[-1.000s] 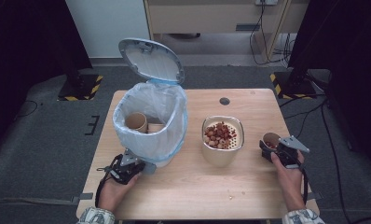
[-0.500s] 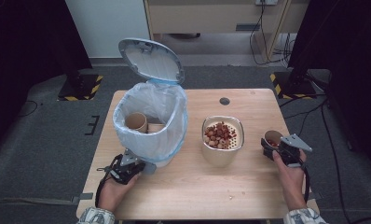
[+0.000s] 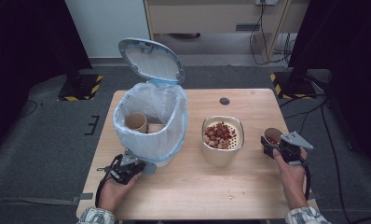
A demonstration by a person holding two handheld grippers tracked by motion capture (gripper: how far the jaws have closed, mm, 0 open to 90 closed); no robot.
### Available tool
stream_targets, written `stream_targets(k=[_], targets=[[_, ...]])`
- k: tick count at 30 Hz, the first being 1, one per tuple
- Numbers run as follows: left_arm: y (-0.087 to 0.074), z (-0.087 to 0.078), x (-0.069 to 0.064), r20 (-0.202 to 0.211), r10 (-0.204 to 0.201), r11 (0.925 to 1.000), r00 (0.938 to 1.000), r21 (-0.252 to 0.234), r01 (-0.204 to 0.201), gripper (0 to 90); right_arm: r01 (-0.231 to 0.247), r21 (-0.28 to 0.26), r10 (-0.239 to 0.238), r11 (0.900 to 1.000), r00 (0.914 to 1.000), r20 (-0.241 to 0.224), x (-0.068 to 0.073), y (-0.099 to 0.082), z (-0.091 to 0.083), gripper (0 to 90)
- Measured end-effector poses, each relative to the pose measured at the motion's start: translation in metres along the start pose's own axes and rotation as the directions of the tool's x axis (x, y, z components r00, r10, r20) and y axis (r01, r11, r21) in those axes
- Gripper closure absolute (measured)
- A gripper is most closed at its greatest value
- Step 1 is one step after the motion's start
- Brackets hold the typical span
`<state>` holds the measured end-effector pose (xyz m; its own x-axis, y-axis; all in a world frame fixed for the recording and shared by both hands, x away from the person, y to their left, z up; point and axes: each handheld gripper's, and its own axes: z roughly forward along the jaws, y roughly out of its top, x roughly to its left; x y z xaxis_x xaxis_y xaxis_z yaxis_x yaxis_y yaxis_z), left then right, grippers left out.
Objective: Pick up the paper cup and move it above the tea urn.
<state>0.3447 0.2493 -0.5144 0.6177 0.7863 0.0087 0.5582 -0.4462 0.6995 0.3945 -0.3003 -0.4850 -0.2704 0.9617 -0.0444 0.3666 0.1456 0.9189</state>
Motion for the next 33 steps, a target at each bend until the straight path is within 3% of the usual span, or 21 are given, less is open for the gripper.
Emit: stream_targets(k=[21,24,27,33], targets=[[0.000,0.000,0.000,0.002,0.000,1.0000,1.0000,0.003,0.000,89.9,0.076,-0.011,-0.076,0.9970,0.9971,-0.006,0.001,0.053,0.001,29.1],[0.000,0.000,0.000,0.002,0.000,1.0000,1.0000,0.003,0.000,89.9,0.077,-0.016,-0.078,0.9969,0.9966,-0.027,-0.002,0.066,0.004,29.0],[0.000,0.000,0.000,0.004,-0.002,1.0000,1.0000,0.002,0.002,89.9,0.105,-0.008,-0.105,0.9945,0.9943,-0.018,-0.004,0.071,0.006,29.0],[0.000,0.000,0.000,0.003,-0.003,1.0000,1.0000,0.004,0.003,89.9,0.114,-0.019,-0.115,0.9933,0.9930,-0.030,-0.010,0.085,0.012,29.0]])
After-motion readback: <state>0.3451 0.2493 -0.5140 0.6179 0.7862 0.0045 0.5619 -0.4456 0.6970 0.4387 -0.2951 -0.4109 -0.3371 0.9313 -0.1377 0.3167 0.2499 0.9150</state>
